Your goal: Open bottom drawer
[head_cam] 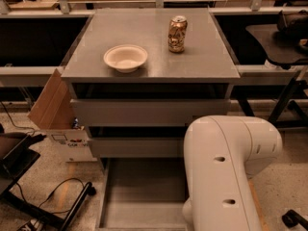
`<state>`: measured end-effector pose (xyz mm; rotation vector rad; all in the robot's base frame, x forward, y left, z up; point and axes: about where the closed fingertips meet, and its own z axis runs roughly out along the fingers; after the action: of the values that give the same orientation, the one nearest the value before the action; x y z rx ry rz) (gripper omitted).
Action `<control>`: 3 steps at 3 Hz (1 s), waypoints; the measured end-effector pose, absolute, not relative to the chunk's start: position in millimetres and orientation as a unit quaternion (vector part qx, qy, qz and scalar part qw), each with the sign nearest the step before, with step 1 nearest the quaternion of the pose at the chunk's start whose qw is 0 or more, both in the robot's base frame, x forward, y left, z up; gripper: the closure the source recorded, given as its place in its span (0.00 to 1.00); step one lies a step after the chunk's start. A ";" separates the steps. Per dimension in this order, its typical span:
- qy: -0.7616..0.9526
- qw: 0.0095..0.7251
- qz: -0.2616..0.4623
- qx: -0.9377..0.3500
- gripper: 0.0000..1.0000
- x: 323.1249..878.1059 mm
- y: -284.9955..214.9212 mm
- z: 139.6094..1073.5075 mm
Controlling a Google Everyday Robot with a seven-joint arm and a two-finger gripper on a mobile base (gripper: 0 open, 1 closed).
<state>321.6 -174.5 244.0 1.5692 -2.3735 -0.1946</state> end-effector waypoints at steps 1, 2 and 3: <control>-0.791 0.132 -0.030 0.597 1.00 344.2 -147.7 274.4; -0.771 0.122 0.009 0.625 1.00 343.7 -138.1 330.5; -0.797 0.079 0.030 0.598 1.00 361.1 -151.6 385.7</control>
Offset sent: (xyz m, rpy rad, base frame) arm 0.0647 0.0723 0.2148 -0.0986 -0.3390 0.3072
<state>361.1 -151.6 385.7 1.7879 -2.3854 0.0891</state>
